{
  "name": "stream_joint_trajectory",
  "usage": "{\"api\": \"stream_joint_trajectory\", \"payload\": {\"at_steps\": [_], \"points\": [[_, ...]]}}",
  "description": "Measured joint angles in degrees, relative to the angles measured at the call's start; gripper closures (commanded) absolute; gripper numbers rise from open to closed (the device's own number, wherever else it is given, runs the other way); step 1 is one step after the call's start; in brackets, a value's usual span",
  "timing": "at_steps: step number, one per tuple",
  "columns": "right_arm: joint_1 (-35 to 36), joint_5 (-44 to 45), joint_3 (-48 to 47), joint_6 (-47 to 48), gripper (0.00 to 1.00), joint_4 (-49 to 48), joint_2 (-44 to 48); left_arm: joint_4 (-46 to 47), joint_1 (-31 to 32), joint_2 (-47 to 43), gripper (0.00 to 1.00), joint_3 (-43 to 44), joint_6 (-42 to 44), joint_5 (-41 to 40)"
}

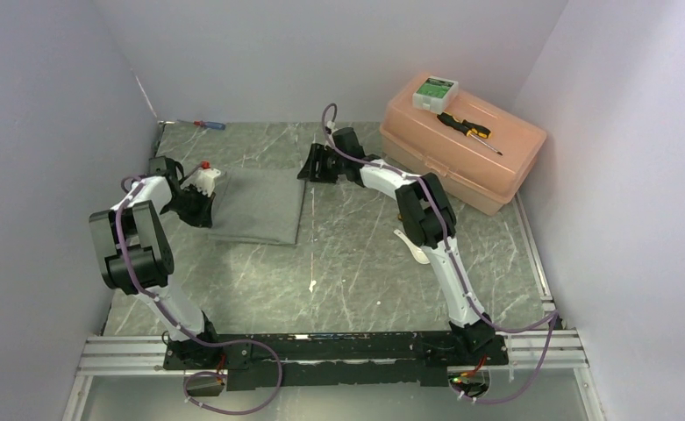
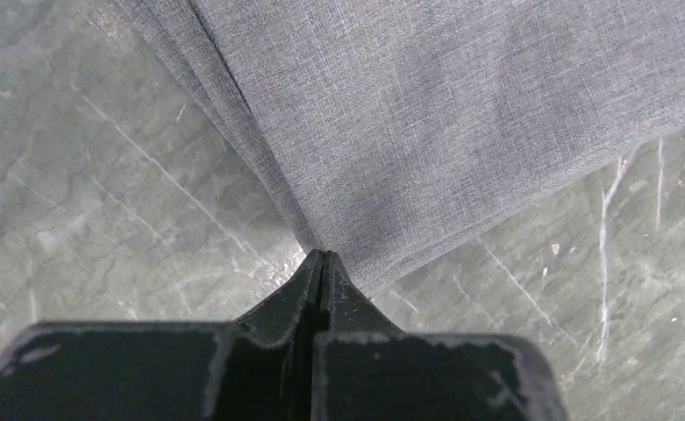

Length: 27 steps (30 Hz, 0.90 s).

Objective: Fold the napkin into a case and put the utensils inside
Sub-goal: Smooth out the square-folded napkin at the center of the board.

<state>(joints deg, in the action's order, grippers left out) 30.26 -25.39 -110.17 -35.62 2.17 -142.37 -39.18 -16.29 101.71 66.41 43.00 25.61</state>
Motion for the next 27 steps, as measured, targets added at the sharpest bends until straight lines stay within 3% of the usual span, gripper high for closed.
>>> {"api": "stream_joint_trajectory", "payload": {"at_steps": [7, 17, 20, 27], "points": [[0.9, 0.3, -2.6, -1.4, 0.52, -0.8, -2.0, 0.0, 0.0, -1.7, 0.97, -2.9, 1.9, -0.5], [1.0, -0.4, -4.6, -4.2, 0.82, -2.1, -4.7, 2.1, 0.0, -1.7, 0.97, -5.4, 3.4, -1.4], [1.0, -0.8, -4.7, -5.0, 0.98, -2.8, -5.2, 2.1, 0.0, -1.7, 0.96, -5.4, 3.3, -1.4], [1.0, -1.4, -4.2, -5.9, 1.00, -4.6, -5.7, 2.3, 0.0, -1.7, 0.93, -5.5, 3.5, -1.4]]}}
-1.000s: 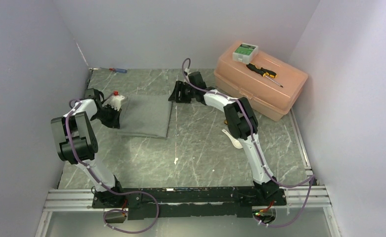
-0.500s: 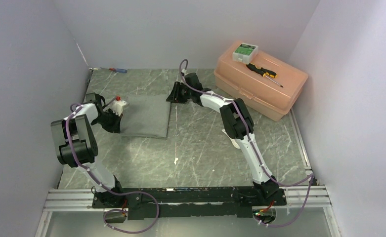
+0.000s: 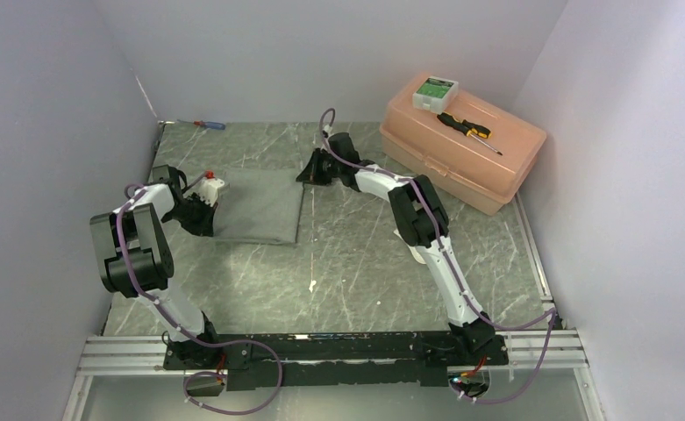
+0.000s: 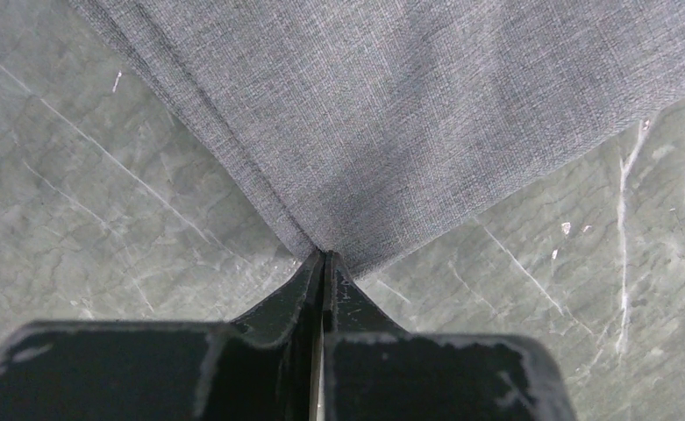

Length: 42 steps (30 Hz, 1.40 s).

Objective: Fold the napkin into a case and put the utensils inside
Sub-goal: Smooth out the square-folded napkin at the center of the board.

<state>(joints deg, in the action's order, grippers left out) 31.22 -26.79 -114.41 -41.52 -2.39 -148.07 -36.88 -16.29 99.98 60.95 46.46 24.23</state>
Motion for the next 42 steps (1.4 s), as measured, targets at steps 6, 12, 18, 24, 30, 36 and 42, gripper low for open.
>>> {"api": "stream_joint_trajectory", "payload": {"at_steps": [6, 12, 18, 24, 30, 36, 42], "points": [[-0.2, 3.1, 10.1, 1.9, 1.00, -2.5, 6.2, 0.8, 2.3, -0.3, 0.92, -0.2, 0.4, -1.0], [-1.5, 7.8, 28.2, 4.1, 1.00, -2.9, 19.0, 1.0, 8.7, 2.5, 0.92, 3.1, -0.2, -1.1], [-4.5, 11.9, 44.2, 4.5, 1.00, -4.3, 30.0, 0.9, 12.2, 4.7, 0.91, 5.6, 0.2, -0.2], [-6.0, 11.7, 48.3, 5.2, 0.81, -4.6, 33.1, 1.1, 13.9, 4.9, 0.91, 6.0, 0.4, 0.1], [-5.6, 12.2, 41.1, 7.7, 0.47, -0.8, 32.1, 0.9, 14.1, 4.9, 0.91, 6.2, 0.4, 0.0], [-1.6, 18.7, 44.6, 9.9, 0.32, 2.6, 39.0, 0.9, 14.1, 4.9, 0.91, 6.2, 0.4, -0.2], [10.2, 22.9, 52.6, 11.6, 0.31, 7.5, 50.7, 0.9, 14.1, 4.9, 0.90, 6.2, 0.4, -0.2]]}}
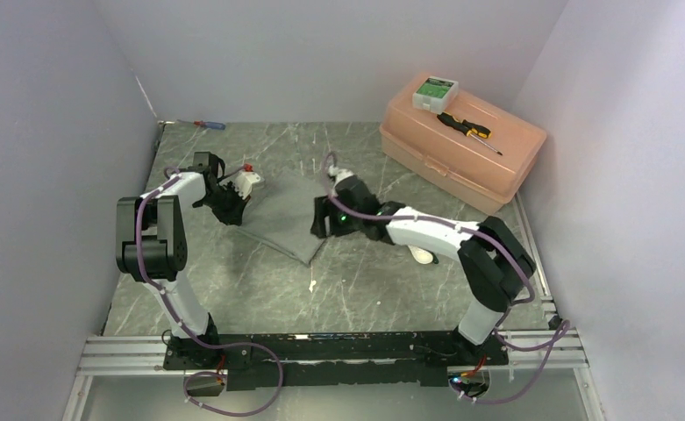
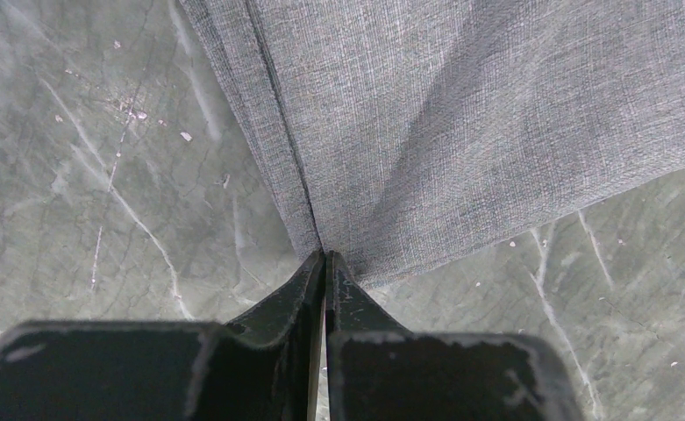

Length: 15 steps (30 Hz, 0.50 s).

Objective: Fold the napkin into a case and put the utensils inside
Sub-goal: Smooth out the square-folded napkin at the center of the board.

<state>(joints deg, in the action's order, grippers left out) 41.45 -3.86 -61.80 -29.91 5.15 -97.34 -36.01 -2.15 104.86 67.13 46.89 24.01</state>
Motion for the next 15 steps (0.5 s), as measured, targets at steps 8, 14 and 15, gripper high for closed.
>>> {"api": "stream_joint_trajectory", "payload": {"at_steps": [8, 14, 15], "points": [[11.7, -2.2, -2.0, 2.1, 0.32, 1.4, -7.1, -1.1, 0.0, 0.7, 0.80, 1.1, -0.3, -0.1], [12.6, -2.2, -6.5, 3.9, 0.40, 4.1, -11.3, -2.6, 0.1, 1.4, 0.72, 2.5, -1.6, -0.1], [12.7, -2.0, -7.2, 4.0, 0.43, 4.5, -11.5, -2.8, 0.1, 1.6, 0.71, 2.9, -1.9, -0.1]]}}
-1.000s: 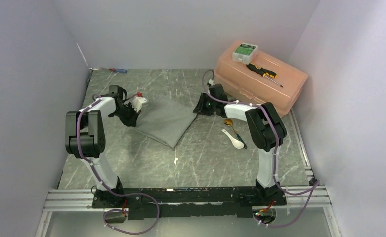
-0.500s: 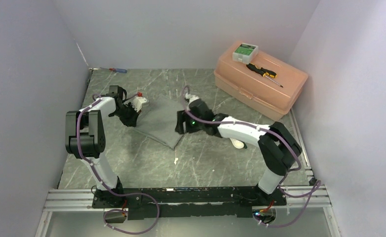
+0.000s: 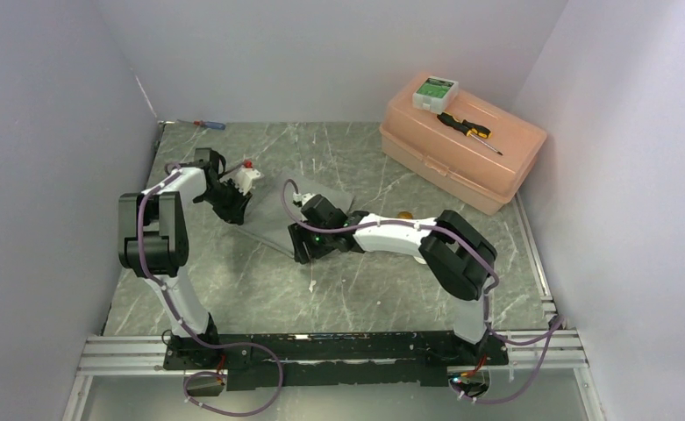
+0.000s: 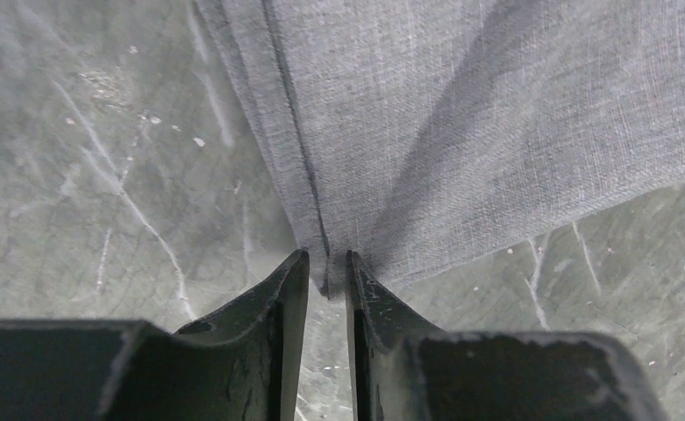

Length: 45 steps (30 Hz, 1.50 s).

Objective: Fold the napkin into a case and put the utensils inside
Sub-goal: Smooth out the square-folded napkin at the center of the board.

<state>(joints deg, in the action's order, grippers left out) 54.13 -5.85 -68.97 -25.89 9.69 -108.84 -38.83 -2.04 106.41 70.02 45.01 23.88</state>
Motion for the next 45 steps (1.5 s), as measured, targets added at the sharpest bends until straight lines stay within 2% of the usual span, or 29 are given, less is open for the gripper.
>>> {"api": "stream_joint_trajectory", "payload": {"at_steps": [2, 5, 9, 12, 21, 23, 26, 30, 33, 34, 37, 41, 45], "points": [[0.1, 0.9, -0.7, 0.3, 0.51, 0.5, -0.4, -0.1, -0.1, 0.4, 0.70, 1.0, -0.8, 0.0], [0.3, 2.1, -0.8, 0.9, 0.72, 1.3, -1.2, -0.2, -0.6, 0.4, 0.68, 2.5, -1.7, -0.1], [0.7, 4.0, -2.0, 1.6, 0.87, 3.0, -2.7, -1.2, -2.0, 0.4, 0.67, 5.3, -2.8, -0.2], [1.3, 5.7, -1.9, 1.9, 0.91, 3.8, -2.7, -1.7, -3.0, 0.3, 0.67, 6.6, -2.8, -0.2], [1.8, 8.6, 3.9, 3.1, 0.89, 5.7, 2.7, -3.1, -3.7, -0.2, 0.68, 6.3, -2.9, 1.0], [1.8, 8.8, 5.1, 3.7, 0.83, 6.8, 4.5, -3.3, -3.5, -0.2, 0.67, 5.7, -3.0, 1.7], [1.8, 8.3, 6.1, 4.2, 0.56, 8.6, 6.6, -4.1, -3.2, -0.9, 0.67, 3.9, -3.7, 3.1], [1.8, 6.4, 4.5, 5.5, 0.31, 11.5, 6.5, -5.6, -2.6, -2.1, 0.68, 3.0, -4.4, 4.7], [1.1, 3.3, -1.1, 7.6, 0.18, 14.8, 5.2, -6.7, -2.4, -2.6, 0.67, 3.1, -5.6, 6.1], [0.7, 2.1, -3.3, 8.6, 0.03, 15.3, 4.9, -7.3, -2.3, -2.6, 0.67, 3.2, -5.8, 6.6], [-2.6, -1.9, -10.5, 12.4, 0.00, 15.7, 4.9, -8.5, -2.3, -2.7, 0.67, 3.2, -6.5, 7.9], [-11.3, -7.0, -20.5, 16.9, 0.00, 12.5, 3.4, -8.3, -2.3, -3.1, 0.67, 2.5, -6.4, 8.9], [-18.9, -9.2, -29.0, 19.7, 0.00, 2.0, -3.1, -7.9, -2.3, -3.3, 0.67, -0.3, -5.3, 9.0]]}}
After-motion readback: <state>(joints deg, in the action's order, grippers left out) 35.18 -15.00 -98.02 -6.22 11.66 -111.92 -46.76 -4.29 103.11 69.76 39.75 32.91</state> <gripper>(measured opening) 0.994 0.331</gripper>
